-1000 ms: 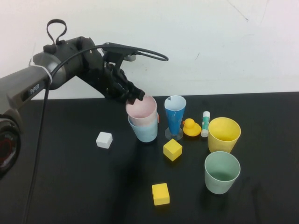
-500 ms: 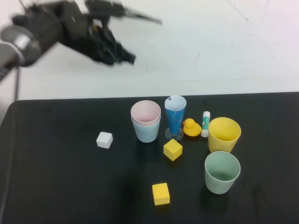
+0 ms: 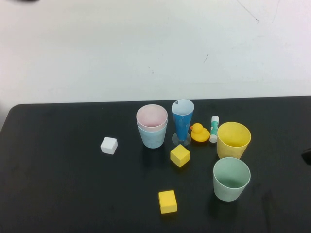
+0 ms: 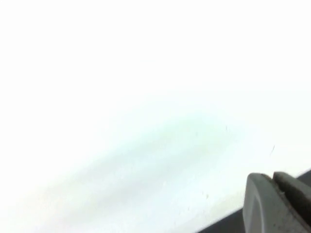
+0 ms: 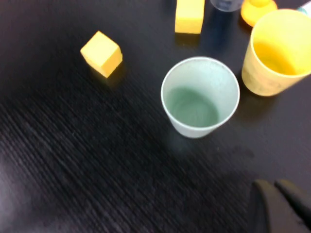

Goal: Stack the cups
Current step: Pick up the green cup

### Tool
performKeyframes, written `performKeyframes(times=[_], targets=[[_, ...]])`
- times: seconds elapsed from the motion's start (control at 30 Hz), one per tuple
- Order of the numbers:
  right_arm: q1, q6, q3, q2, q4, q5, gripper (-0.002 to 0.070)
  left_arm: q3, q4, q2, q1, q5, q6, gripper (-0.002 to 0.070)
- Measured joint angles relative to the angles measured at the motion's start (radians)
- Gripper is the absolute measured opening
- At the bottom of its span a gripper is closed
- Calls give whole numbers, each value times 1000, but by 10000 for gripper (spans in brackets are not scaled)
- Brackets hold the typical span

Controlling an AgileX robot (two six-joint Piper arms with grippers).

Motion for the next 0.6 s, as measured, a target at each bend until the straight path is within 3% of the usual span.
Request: performKeyframes(times=[0.17, 0.5, 0.6], targets=[[15, -45, -2, 85, 35, -34, 0, 289, 44, -198, 0, -74, 5, 2], [253, -8, -2, 242, -73, -199, 1, 792, 78, -576, 0, -216, 28, 2], [277, -8, -17, 286, -73, -233, 43, 927, 87, -708, 0, -243, 29, 2]])
